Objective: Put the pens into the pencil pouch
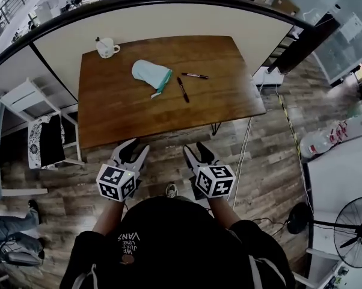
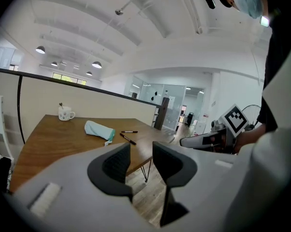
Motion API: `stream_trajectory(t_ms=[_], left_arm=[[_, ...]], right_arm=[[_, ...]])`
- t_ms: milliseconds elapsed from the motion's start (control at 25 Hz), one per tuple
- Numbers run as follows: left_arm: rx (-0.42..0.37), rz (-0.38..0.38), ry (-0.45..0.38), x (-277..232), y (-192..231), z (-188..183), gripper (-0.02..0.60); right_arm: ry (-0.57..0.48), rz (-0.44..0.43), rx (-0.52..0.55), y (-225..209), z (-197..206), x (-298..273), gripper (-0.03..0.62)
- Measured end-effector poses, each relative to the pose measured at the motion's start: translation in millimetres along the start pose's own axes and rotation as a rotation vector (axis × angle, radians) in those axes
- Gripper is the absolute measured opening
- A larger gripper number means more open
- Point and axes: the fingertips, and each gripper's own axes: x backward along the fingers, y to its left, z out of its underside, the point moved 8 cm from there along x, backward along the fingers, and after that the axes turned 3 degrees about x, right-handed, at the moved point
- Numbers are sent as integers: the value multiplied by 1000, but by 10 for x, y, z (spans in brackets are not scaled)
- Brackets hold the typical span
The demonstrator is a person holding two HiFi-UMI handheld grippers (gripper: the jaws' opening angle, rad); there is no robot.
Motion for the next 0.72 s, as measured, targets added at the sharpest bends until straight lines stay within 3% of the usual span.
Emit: stream_trajectory(t_ms=[440,720], left_arm=[[29,-82,52,-396,75,27,133],[43,-48,94,-719,470,-40,133]], right_arm=[[81,23,49,-580,-96,-397,175],[126,82,31,-647,-128,-751,175]])
